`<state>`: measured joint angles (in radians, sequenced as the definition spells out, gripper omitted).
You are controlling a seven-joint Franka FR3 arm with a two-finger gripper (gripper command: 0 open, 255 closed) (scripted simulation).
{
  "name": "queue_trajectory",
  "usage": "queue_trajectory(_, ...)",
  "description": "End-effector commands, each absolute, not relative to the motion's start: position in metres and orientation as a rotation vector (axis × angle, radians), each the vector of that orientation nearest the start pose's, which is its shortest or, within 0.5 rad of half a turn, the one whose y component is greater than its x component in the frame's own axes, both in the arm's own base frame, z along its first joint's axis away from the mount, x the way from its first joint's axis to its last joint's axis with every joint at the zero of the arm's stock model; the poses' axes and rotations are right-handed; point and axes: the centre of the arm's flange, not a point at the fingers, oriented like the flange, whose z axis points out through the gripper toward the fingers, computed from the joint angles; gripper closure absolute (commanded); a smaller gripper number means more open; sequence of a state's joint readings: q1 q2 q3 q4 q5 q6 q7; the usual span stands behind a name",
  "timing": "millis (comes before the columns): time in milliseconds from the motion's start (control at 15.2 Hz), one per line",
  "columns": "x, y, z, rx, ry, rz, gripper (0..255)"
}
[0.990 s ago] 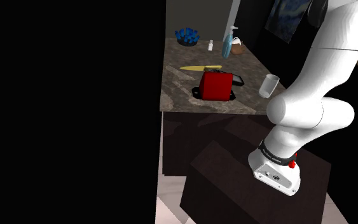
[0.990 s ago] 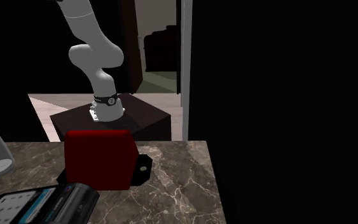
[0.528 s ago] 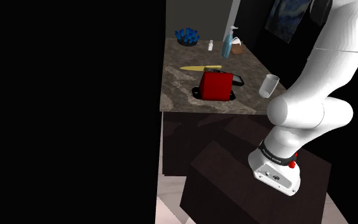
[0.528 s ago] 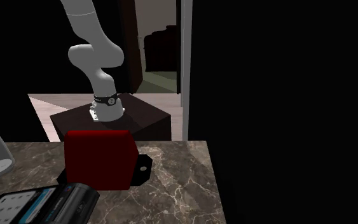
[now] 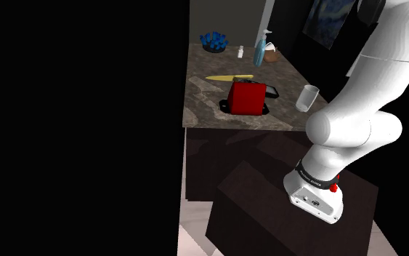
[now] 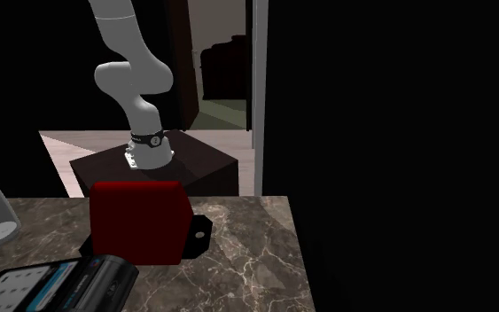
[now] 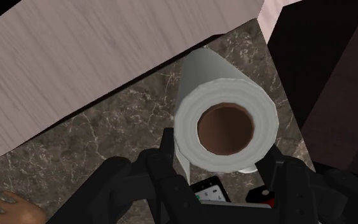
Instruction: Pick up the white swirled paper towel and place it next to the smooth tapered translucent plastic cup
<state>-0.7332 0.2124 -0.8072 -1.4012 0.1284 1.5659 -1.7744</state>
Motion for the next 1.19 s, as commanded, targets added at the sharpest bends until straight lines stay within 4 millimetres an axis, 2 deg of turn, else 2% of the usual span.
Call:
queue_trajectory(0,0.083,-0.597,0.603,-3.132,-0.391,0.041,255)
queue_trajectory(1122,0.083,-0.597,0.513,-3.132,-0.391,0.041,255)
